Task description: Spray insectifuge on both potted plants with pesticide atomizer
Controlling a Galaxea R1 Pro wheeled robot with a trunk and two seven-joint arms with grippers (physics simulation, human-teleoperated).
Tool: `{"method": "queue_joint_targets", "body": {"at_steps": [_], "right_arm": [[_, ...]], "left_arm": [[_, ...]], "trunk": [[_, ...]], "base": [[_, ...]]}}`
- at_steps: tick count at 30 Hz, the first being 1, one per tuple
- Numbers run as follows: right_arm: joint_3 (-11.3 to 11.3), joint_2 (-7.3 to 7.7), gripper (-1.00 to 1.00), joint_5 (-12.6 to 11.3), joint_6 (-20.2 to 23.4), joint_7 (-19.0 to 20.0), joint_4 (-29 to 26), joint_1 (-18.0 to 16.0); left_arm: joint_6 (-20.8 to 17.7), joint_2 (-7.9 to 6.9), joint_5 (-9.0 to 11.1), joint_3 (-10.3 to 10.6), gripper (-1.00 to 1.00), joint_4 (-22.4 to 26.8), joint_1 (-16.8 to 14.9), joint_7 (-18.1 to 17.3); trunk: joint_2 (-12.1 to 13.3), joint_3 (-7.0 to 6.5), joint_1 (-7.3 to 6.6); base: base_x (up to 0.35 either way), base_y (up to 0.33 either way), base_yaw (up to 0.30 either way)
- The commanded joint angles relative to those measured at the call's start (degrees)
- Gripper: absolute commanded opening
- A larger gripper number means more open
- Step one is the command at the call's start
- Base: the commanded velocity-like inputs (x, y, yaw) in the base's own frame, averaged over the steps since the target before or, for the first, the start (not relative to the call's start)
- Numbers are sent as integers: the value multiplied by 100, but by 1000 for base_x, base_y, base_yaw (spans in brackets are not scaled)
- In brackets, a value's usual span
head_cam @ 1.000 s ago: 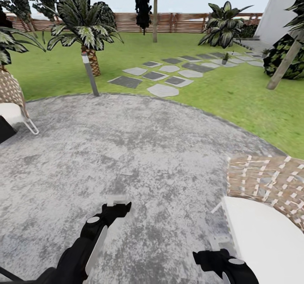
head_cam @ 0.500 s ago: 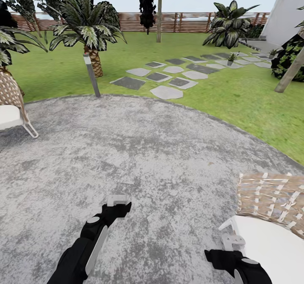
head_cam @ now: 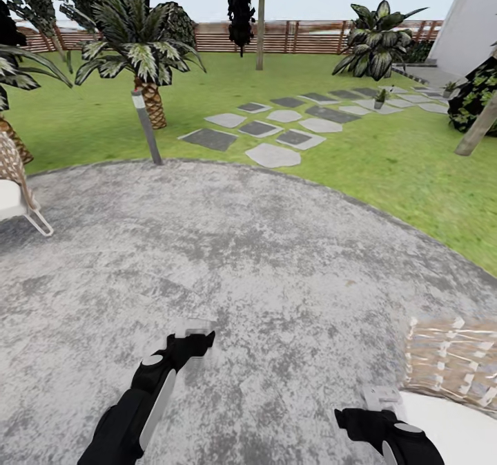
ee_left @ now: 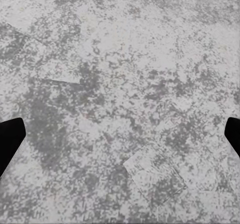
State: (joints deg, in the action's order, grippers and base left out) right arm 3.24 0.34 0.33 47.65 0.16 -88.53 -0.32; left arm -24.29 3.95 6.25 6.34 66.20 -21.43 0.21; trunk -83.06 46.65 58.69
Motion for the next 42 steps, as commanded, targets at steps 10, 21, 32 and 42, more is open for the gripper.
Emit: {"method": "queue_joint_targets", "body": {"at_steps": [10, 21, 32, 42], "right_arm": [[-12, 4, 100, -5, 14, 45, -6, -3], [10, -4, 100, -23, -53, 54, -6, -3], [5, 18, 100, -17, -72, 28, -6, -3], [31, 41, 100, -15, -111, -4, 7, 22]], "left_arm": [[-79, 1, 48, 5, 100, 0, -2, 18], [-85, 1, 49, 1, 100, -2, -2, 58], [-85, 1, 52, 8, 100, -2, -2, 58], [-37, -11, 52, 0, 100, -19, -2, -12]], "trunk": [[-2, 4, 3], [-2, 4, 3], [-2, 4, 3], [-2, 4, 3]], "base": [[340, 75, 0], [340, 118, 0], [340, 115, 0], [204, 61, 0]]}}
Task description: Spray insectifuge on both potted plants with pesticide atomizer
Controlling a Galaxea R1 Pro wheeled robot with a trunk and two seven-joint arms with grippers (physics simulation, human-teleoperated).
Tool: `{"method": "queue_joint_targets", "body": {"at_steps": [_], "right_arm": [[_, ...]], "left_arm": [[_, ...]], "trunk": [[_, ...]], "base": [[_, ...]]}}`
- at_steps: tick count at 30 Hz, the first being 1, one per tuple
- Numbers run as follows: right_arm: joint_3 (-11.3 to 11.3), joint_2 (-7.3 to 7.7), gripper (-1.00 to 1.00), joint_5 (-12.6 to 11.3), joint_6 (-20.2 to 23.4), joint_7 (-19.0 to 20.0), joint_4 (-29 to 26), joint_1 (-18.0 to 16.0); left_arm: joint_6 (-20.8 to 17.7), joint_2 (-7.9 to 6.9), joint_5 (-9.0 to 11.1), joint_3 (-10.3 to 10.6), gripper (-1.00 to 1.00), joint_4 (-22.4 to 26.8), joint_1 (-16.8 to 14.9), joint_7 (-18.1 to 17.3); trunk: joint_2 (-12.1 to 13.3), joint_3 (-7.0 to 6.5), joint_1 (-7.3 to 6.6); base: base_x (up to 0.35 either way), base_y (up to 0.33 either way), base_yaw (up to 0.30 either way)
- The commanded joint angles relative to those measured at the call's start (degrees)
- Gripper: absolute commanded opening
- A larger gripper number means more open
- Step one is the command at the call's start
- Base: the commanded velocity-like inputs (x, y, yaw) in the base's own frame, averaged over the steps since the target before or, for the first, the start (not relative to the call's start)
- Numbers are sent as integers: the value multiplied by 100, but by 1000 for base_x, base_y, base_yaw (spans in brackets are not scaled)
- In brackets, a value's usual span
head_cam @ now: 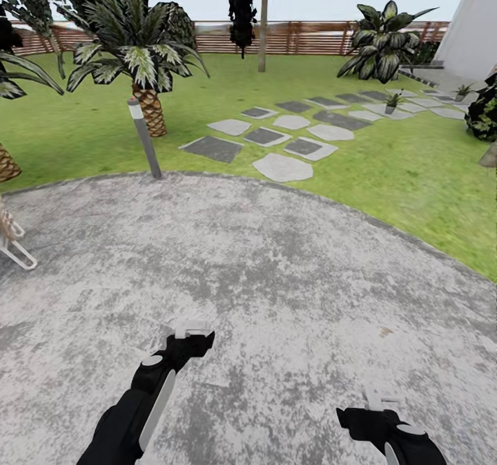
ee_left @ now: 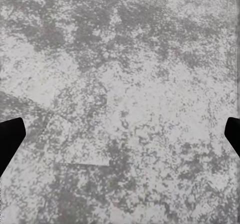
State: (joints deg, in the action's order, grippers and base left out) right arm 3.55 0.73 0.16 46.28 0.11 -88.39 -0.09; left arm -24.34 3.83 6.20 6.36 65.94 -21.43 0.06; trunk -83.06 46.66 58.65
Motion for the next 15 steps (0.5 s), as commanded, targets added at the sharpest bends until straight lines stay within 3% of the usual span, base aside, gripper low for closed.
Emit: {"method": "queue_joint_targets", "body": {"at_steps": [1, 10, 15], "right_arm": [[1, 4, 100, 1, 25, 0, -7, -1], [6, 14, 100, 12, 22, -2, -3, -3], [6, 14, 100, 12, 22, -2, -3, -4]], "left_arm": [[-31, 1, 57, -3, 100, 7, -2, 3], [-30, 12, 50, 37, 100, 15, -2, 11], [-32, 12, 48, 39, 100, 15, -2, 11]], "trunk": [[-2, 4, 8], [-2, 4, 8], [-2, 4, 8]], "base": [[0, 0, 0], [10, 0, 0], [260, 0, 0]]}}
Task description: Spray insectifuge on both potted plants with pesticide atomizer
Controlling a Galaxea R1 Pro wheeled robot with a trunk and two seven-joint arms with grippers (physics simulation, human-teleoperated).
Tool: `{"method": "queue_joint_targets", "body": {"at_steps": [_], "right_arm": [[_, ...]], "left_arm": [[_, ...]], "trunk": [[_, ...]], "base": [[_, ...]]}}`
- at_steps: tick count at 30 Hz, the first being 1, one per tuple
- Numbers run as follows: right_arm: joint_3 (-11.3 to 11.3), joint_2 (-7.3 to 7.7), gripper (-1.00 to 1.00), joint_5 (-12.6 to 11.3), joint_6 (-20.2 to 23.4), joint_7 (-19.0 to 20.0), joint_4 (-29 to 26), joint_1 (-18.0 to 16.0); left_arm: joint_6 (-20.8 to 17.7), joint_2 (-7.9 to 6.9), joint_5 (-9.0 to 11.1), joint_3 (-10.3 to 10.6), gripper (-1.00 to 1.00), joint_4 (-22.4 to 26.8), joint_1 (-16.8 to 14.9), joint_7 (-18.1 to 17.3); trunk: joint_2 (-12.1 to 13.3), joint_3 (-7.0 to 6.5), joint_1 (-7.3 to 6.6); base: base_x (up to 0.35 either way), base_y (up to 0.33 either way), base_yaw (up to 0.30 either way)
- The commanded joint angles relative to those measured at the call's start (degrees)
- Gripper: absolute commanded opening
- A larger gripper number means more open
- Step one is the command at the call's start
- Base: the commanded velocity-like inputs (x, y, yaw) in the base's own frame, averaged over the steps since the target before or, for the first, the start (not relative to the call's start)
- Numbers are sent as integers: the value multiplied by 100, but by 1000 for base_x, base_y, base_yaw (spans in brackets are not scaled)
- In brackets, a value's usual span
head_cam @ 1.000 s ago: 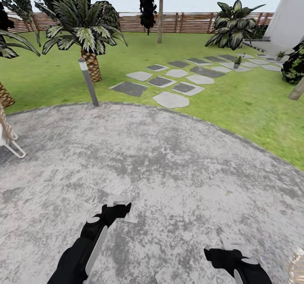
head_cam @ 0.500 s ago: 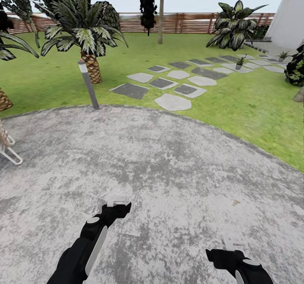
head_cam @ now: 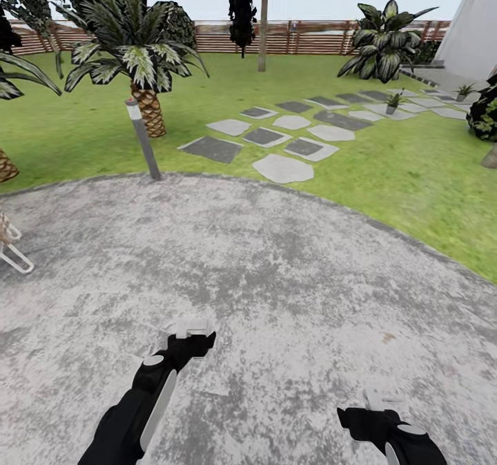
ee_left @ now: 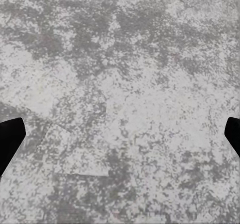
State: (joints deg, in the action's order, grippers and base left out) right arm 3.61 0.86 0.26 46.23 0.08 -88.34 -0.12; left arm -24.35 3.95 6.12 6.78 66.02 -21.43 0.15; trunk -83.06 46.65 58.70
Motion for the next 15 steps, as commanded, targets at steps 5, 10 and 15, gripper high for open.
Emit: {"method": "queue_joint_targets", "body": {"at_steps": [5, 10, 15], "right_arm": [[-1, 1, 100, 1, 26, 1, -7, 1], [-1, 1, 100, 1, 26, 1, -7, 2], [-1, 0, 100, 2, 26, 2, -7, 2]], "left_arm": [[-30, 1, 56, -1, 100, 7, -2, 2], [-28, 1, 57, -9, 100, 7, -2, 2], [-29, 1, 56, -9, 100, 7, -2, 2]], "trunk": [[-2, 4, 3], [-2, 4, 3], [-2, 4, 3]], "base": [[331, 0, 0], [339, 0, 0], [340, 0, 0]]}}
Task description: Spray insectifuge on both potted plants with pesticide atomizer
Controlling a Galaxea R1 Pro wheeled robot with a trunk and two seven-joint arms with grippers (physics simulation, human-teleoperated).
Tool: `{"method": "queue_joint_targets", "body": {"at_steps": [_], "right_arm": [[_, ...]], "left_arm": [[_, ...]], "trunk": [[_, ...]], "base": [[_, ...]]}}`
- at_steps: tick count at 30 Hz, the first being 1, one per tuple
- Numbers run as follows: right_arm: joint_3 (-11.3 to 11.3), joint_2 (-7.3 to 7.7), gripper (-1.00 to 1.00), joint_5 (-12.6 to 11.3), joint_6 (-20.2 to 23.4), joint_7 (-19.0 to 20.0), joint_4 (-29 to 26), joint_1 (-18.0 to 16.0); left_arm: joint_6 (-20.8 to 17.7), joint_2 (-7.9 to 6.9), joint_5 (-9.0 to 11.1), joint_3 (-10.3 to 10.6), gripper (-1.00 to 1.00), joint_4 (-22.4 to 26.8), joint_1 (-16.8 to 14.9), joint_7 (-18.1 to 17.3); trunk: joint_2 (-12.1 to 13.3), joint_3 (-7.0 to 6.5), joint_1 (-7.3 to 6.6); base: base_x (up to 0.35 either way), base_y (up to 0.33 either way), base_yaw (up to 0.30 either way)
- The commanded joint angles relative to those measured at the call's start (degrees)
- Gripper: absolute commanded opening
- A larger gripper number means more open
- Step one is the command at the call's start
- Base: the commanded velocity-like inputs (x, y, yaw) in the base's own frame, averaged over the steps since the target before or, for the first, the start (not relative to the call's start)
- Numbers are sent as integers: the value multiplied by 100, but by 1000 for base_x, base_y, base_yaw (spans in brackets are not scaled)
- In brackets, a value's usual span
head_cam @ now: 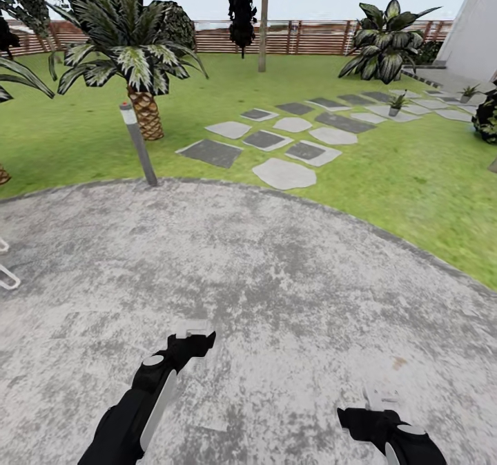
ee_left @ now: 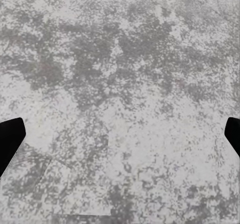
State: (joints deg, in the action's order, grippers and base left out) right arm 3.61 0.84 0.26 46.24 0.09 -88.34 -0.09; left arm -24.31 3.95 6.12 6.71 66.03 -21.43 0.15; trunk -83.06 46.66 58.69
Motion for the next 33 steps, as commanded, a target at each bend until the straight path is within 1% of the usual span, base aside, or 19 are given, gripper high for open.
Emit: {"method": "queue_joint_targets", "body": {"at_steps": [1, 33], "right_arm": [[0, 0, 100, 1, 26, 0, -8, 0], [-9, -5, 100, 8, 26, 0, -8, -2]], "left_arm": [[-32, 1, 56, -3, 100, 7, -2, 2], [-33, 1, 56, 6, 100, 7, -2, 2]], "trunk": [[-2, 4, 4], [-2, 4, 4]], "base": [[340, 0, 0], [340, 0, 0]]}}
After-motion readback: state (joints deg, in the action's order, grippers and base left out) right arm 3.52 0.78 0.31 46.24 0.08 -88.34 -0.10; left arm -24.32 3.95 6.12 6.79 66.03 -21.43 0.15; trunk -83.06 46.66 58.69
